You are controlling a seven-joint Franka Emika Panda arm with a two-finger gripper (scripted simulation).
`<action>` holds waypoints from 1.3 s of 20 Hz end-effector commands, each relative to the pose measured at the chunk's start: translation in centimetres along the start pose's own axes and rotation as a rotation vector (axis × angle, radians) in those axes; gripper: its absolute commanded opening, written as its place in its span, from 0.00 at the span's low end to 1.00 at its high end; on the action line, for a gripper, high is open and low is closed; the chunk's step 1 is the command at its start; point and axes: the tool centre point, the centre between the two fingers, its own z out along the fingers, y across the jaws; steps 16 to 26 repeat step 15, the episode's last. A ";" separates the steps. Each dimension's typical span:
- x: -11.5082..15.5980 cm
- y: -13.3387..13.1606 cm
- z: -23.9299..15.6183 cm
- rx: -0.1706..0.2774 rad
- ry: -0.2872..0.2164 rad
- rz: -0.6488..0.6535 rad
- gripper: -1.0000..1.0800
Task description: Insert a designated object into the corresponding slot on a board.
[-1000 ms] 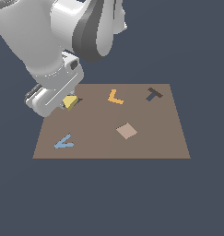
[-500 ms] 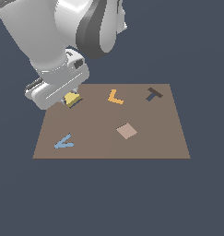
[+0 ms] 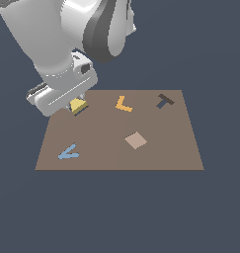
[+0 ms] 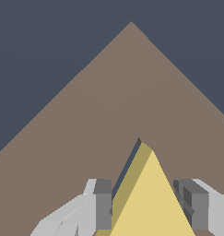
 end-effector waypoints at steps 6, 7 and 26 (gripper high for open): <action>0.0 0.0 0.9 -0.001 -0.002 0.004 0.96; 0.0 0.0 0.9 -0.001 -0.002 0.004 0.96; 0.0 0.0 0.9 -0.001 -0.002 0.004 0.96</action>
